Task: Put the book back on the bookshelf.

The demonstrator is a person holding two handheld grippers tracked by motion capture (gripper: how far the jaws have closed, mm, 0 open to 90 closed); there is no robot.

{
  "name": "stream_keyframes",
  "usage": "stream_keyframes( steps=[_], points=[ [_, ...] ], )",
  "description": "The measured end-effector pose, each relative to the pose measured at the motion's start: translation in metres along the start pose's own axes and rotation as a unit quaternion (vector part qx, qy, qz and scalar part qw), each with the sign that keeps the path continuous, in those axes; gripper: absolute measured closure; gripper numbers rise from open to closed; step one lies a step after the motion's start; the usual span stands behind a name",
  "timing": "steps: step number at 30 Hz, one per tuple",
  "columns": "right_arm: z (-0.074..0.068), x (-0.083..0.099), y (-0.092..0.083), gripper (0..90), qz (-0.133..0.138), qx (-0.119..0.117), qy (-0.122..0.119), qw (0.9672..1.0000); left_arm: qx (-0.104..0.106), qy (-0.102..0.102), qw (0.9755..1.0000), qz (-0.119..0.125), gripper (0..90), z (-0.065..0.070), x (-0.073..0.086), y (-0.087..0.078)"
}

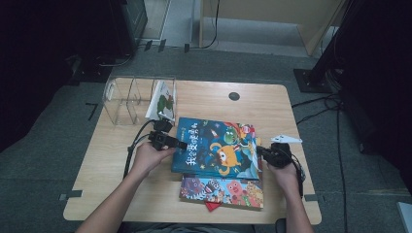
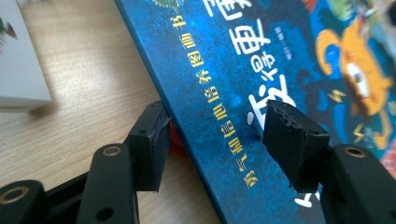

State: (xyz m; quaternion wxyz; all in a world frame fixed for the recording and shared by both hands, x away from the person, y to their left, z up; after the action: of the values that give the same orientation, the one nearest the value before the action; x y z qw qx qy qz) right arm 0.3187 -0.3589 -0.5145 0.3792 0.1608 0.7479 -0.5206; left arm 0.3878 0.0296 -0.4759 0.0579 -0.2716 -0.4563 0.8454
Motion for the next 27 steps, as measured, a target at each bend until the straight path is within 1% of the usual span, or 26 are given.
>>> stream_keyframes(
  steps=[1,2,4,7,10,13,16,17,21,24,25,27],
  points=[
    [0.000,0.000,0.000,90.0,0.000,0.000,0.000,1.0000,-0.001,0.003,1.0000,0.001,42.7,0.002,-0.001,-0.003],
    [0.000,0.000,0.000,90.0,-0.001,-0.002,0.001,1.0000,-0.003,0.009,0.9999,-0.004,42.8,0.004,-0.002,-0.005],
    [-0.001,0.000,0.000,90.0,-0.001,-0.003,0.002,1.0000,-0.006,0.010,0.9999,-0.007,43.3,0.007,-0.004,-0.010],
    [-0.003,0.000,0.000,90.0,-0.003,-0.006,0.000,1.0000,0.005,-0.003,1.0000,-0.001,47.6,0.006,-0.006,-0.018],
    [-0.005,0.000,0.001,90.0,-0.004,-0.010,-0.002,0.9999,0.005,0.002,1.0000,-0.006,50.5,0.006,-0.008,-0.025],
    [-0.007,-0.001,0.002,90.0,-0.004,-0.013,-0.004,0.9999,0.010,-0.002,0.9999,-0.004,52.5,0.008,-0.012,-0.034],
    [-0.009,-0.001,0.003,90.0,-0.005,-0.020,-0.004,0.9998,0.026,-0.012,0.9996,0.006,55.5,0.009,-0.016,-0.045],
    [-0.009,-0.001,0.003,90.0,-0.004,-0.023,-0.004,0.9997,0.025,-0.011,0.9996,0.006,56.3,0.010,-0.018,-0.048],
    [-0.012,-0.001,0.005,90.0,-0.004,-0.025,-0.008,0.9997,0.031,-0.013,0.9994,0.006,58.4,0.015,-0.024,-0.060],
    [-0.015,-0.002,0.006,90.0,-0.004,-0.030,-0.007,0.9995,0.026,-0.004,0.9996,0.004,59.6,0.019,-0.030,-0.067],
    [-0.015,-0.002,0.007,90.0,-0.003,-0.031,-0.008,0.9995,0.028,-0.004,0.9996,0.001,59.7,0.021,-0.032,-0.069],
    [-0.018,-0.003,0.008,90.0,-0.003,-0.035,-0.010,0.9993,0.042,-0.009,0.9991,-0.002,60.0,0.024,-0.036,-0.072]
  ],
)
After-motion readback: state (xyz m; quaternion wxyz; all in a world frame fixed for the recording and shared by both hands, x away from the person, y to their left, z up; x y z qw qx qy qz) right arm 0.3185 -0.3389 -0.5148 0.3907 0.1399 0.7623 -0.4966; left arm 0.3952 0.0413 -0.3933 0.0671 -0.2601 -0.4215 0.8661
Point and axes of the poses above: each handheld gripper's, and its own axes: y roughly forward along the jaws, x roughly out of its underside, z roughly to its right, the point moved 2 cm from there along y, roughly forward along the jaws, and after that the axes turned 1 degree about x, right-handed, at the moved point
